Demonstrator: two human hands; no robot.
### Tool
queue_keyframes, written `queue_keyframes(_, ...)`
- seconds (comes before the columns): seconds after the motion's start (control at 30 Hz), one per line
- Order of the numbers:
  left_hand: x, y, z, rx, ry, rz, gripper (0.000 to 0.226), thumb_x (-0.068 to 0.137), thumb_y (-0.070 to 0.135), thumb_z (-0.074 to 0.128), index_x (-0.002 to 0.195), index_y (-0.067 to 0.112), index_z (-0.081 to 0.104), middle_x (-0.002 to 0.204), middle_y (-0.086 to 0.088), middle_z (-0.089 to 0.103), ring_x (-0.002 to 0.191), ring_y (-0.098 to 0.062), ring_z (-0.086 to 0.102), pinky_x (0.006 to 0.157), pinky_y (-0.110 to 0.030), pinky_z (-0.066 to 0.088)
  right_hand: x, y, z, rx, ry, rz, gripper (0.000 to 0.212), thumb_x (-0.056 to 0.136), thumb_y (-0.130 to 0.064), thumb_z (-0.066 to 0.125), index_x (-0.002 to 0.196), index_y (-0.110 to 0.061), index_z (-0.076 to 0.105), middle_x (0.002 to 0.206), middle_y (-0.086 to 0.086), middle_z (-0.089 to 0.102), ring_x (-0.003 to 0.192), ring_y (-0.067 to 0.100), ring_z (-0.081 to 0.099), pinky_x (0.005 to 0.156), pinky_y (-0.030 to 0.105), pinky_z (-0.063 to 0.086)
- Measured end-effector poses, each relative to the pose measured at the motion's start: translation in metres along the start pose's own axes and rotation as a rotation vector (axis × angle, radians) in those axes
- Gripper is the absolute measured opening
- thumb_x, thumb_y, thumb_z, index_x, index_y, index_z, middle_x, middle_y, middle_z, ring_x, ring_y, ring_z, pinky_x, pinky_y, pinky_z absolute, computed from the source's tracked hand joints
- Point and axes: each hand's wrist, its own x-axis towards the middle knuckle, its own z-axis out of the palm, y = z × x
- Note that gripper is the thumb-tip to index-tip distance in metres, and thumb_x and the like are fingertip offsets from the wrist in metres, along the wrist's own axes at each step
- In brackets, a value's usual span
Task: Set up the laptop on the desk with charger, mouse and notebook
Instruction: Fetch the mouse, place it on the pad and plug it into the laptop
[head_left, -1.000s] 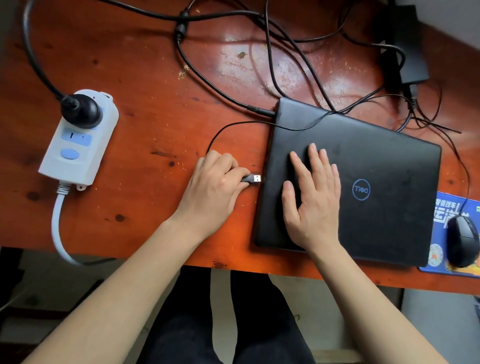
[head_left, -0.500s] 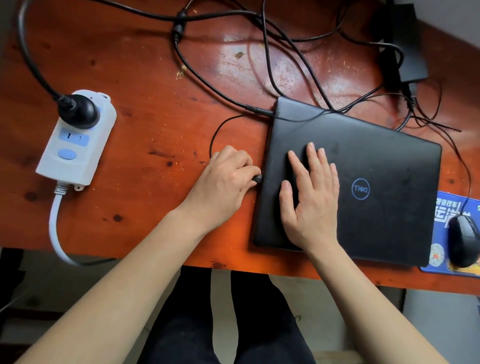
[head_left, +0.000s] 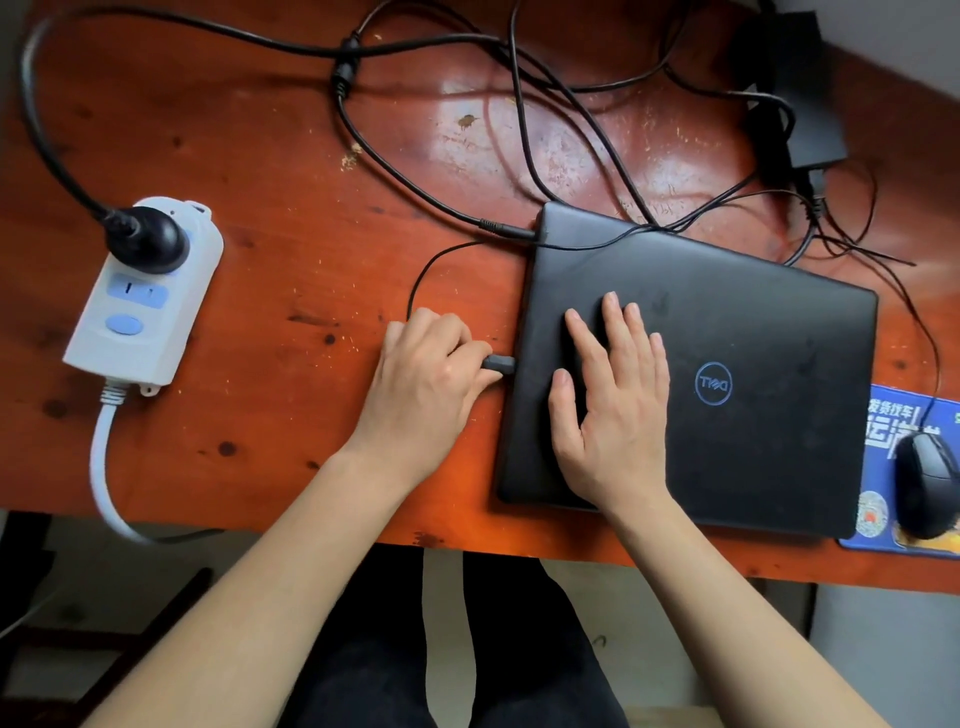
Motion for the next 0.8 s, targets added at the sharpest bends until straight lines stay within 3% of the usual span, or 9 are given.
queue_keyframes(0.23, 0.004, -0.010, 0.006, 0.039, -0.003, 0.153, 0.017, 0.088, 0.021, 0.070, 0.093, 0.004, 0.071, 0.089, -0.006, 0.063, 0.087, -0.029, 0.054, 0.070, -0.045, 0.043, 0.000, 0.002, 0.003, -0.015, 0.010, -0.015, 0.054, 0.098, -0.031, 0.044, 0.150, -0.018, 0.045, 0.163, 0.013, 0.031, 0.153, 0.031, 0.023, 0.124, 0.052, 0.015)
queue_keyframes(0.43, 0.008, -0.007, 0.002, -0.058, -0.109, 0.098, 0.033, 0.088, 0.032, 0.066, 0.116, 0.017, 0.069, 0.104, -0.005, 0.056, 0.097, -0.025, 0.050, 0.081, -0.046, 0.043, -0.001, 0.001, 0.000, -0.017, -0.015, -0.005, 0.055, 0.098, -0.033, 0.046, 0.150, -0.020, 0.044, 0.164, 0.011, 0.029, 0.154, 0.028, 0.019, 0.125, 0.050, 0.012)
queue_keyframes(0.53, 0.026, -0.001, -0.009, -0.150, 0.037, -0.026, 0.041, 0.088, 0.035, 0.062, 0.124, 0.014, 0.063, 0.115, -0.006, 0.054, 0.106, -0.023, 0.051, 0.091, -0.037, 0.046, -0.001, 0.002, -0.001, -0.010, -0.031, -0.002, 0.054, 0.098, -0.034, 0.045, 0.151, -0.021, 0.044, 0.164, 0.010, 0.028, 0.154, 0.028, 0.018, 0.125, 0.051, 0.013)
queue_keyframes(0.6, 0.050, 0.004, -0.017, -0.045, 0.142, -0.021, 0.042, 0.091, 0.035, 0.062, 0.127, 0.011, 0.061, 0.118, -0.010, 0.055, 0.105, -0.027, 0.053, 0.089, -0.037, 0.046, 0.000, 0.003, -0.002, -0.006, -0.030, -0.004, 0.054, 0.098, -0.035, 0.045, 0.150, -0.022, 0.045, 0.164, 0.009, 0.029, 0.154, 0.028, 0.019, 0.124, 0.051, 0.014)
queue_keyframes(0.67, 0.079, 0.005, -0.024, 0.092, 0.083, 0.095, 0.045, 0.091, 0.038, 0.063, 0.128, 0.012, 0.063, 0.119, -0.013, 0.059, 0.099, -0.032, 0.054, 0.087, -0.042, 0.049, 0.000, 0.004, -0.002, 0.001, -0.015, -0.010, 0.053, 0.097, -0.035, 0.047, 0.149, -0.022, 0.047, 0.163, 0.010, 0.031, 0.153, 0.029, 0.021, 0.124, 0.051, 0.015)
queue_keyframes(0.8, 0.123, 0.003, -0.027, 0.088, -0.194, 0.226, 0.027, 0.091, 0.032, 0.065, 0.103, 0.011, 0.077, 0.092, -0.013, 0.067, 0.088, -0.035, 0.059, 0.078, -0.045, 0.049, 0.001, 0.004, 0.000, 0.029, 0.016, -0.005, 0.052, 0.096, -0.034, 0.050, 0.146, -0.020, 0.051, 0.162, 0.010, 0.034, 0.152, 0.030, 0.025, 0.124, 0.050, 0.016)
